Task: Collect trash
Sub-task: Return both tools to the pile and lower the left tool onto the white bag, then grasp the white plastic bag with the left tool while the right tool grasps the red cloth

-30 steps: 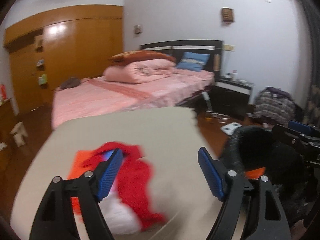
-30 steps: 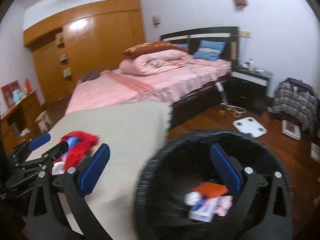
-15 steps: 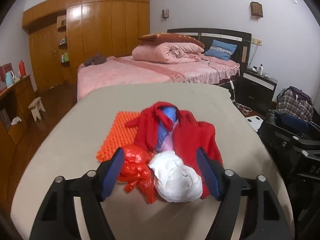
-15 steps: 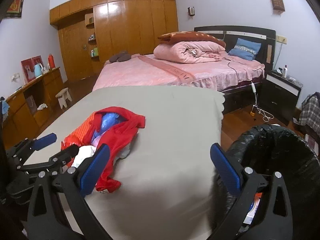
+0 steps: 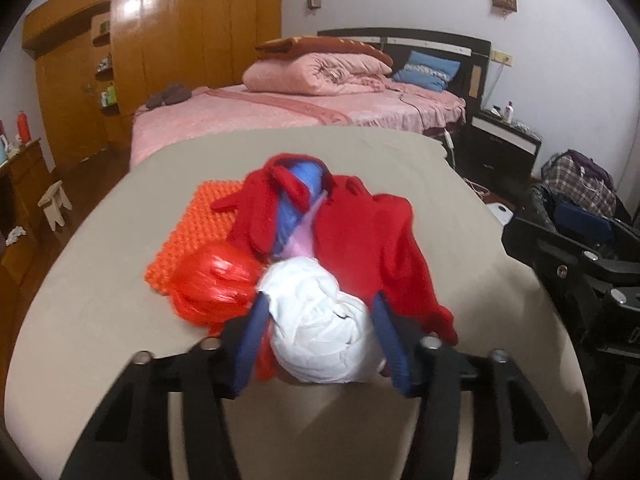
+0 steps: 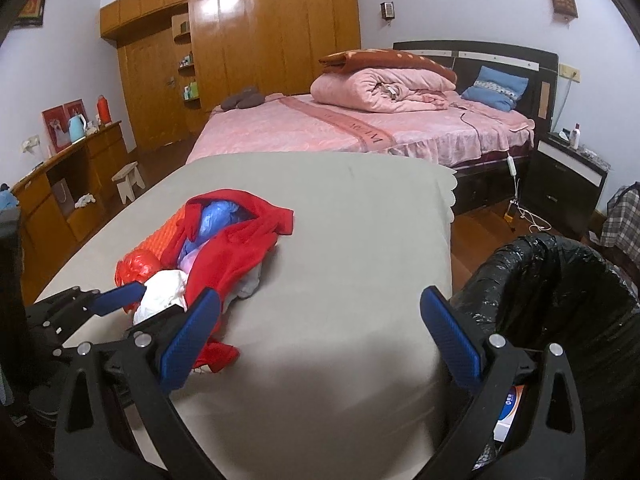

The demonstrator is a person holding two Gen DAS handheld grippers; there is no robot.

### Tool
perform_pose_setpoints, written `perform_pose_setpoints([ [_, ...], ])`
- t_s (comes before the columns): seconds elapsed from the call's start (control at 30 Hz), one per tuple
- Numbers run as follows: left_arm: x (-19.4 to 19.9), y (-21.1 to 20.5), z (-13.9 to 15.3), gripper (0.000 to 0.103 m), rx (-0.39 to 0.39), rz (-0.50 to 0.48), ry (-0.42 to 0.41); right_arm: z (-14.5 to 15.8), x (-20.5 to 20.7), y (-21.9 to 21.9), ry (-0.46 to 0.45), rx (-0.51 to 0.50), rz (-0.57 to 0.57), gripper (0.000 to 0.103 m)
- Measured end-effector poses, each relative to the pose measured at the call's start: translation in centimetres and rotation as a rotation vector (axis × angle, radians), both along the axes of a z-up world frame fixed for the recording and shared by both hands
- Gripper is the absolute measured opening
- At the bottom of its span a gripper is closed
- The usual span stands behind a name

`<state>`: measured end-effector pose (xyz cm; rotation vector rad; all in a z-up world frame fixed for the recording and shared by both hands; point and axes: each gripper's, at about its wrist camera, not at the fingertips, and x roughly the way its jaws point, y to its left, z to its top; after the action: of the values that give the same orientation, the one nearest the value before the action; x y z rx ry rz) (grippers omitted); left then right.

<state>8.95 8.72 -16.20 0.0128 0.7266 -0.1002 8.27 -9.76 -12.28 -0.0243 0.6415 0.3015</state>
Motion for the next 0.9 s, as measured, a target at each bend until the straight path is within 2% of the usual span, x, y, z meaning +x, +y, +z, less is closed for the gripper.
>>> perform_pose_setpoints([
  [0.2, -0.4, 0.0, 0.2, 0.030, -0.009, 0.004, -0.018, -0.1, 0.1, -0.2, -0.001, -0.002, -0.002, 0.097],
  [0.23, -0.5, 0.2, 0.5, 0.019, -0.027, 0.000, -0.027, -0.1, 0.0, -0.2, -0.002, -0.002, -0.004, 0.097],
  [0.4, -0.9, 1.2, 1.6, 0.019, -0.049, 0.020, -0.056, 0.0, 0.3, -0.5, -0.002, 0.004, -0.011, 0.097],
  [0.53, -0.6, 1.4, 1.4, 0.020, -0.056, 0.017, -0.032, -0.1, 0.2, -0.6, 0.003, 0.002, -0.008, 0.097],
  [0.6, -0.4, 1.2, 1.0, 0.025, -0.047, 0.015, -0.017, -0.1, 0.2, -0.6, 0.003, -0.002, -0.005, 0.097],
  [0.67, -0.4, 0.9, 0.4, 0.035, -0.035, 0.014, 0.003, -0.2, 0.2, -0.6, 0.005, -0.002, -0.005, 0.097],
  [0.73, -0.1, 0.7, -0.2, 0.037, -0.031, 0.011, 0.024, -0.2, 0.2, -0.6, 0.005, -0.003, -0.006, 0.097],
  [0.83, 0.2, 0.7, -0.5, 0.036, -0.043, 0.010, 0.039, -0.2, 0.2, -0.6, 0.007, -0.001, -0.006, 0.097],
  [0.9, 0.2, 0.8, -0.6, 0.030, -0.052, 0.006, 0.040, -0.2, 0.2, -0.6, 0.006, -0.002, -0.005, 0.097],
])
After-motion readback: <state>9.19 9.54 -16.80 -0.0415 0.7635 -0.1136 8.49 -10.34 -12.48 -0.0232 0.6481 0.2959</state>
